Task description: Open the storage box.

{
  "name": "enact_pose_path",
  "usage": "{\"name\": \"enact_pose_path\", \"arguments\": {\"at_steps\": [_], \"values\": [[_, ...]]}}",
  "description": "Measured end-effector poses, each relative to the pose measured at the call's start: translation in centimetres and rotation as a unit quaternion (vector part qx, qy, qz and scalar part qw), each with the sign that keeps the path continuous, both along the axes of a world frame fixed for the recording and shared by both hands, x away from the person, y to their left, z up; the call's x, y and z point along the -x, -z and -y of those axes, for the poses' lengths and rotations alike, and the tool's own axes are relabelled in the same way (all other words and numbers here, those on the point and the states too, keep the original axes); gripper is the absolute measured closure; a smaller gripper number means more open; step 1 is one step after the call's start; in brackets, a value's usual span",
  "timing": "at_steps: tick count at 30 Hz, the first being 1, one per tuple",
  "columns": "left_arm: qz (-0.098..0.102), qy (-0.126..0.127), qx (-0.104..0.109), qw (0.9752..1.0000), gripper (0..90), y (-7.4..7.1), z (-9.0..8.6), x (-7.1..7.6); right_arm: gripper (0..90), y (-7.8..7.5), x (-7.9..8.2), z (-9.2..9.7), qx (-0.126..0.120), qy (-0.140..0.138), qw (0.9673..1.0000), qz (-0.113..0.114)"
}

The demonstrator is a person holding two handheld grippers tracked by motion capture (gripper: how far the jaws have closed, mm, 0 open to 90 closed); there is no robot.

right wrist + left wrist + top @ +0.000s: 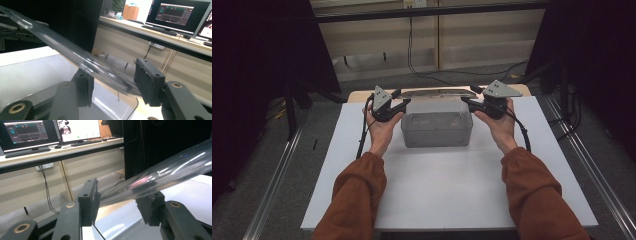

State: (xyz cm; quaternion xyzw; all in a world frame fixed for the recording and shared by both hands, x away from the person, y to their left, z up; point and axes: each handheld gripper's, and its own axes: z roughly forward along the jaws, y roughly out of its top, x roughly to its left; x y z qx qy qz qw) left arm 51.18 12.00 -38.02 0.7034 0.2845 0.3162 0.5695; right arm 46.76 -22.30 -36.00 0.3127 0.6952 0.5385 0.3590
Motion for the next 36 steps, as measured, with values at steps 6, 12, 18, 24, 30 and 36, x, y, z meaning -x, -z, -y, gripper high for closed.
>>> {"name": "enact_pose_path", "arguments": {"at_steps": [6, 12, 18, 24, 30, 36], "values": [[0.006, 0.002, -0.004, 1.0000, 55.6, -0.4, 0.1, -0.3, 51.7, -0.1, -0.6, 0.1, -0.003, 0.000, 1.0000, 0.004], [0.008, 0.002, 0.000, 1.0000, 55.5, -0.4, 0.1, -0.7, 54.8, -0.1, -1.0, 0.2, -0.006, -0.003, 1.0000, 0.005], [0.002, 0.006, -0.003, 1.0000, 56.8, -0.5, 0.0, -1.1, 55.5, 0.4, -1.6, 0.7, -0.005, 0.006, 1.0000, 0.001], [0.004, 0.005, 0.000, 1.0000, 57.5, -0.7, 0.1, -1.4, 57.2, 0.7, -2.1, 0.7, 0.001, 0.006, 1.0000, -0.004], [-0.001, 0.007, 0.004, 1.0000, 57.6, -0.7, 0.0, -1.6, 61.7, 0.7, -3.0, 0.8, 0.005, 0.007, 0.9999, -0.005], [-0.002, 0.004, 0.003, 1.0000, 59.6, -0.6, -0.1, -1.8, 64.1, 1.2, -3.5, 1.1, -0.003, 0.011, 0.9999, -0.013]]}}
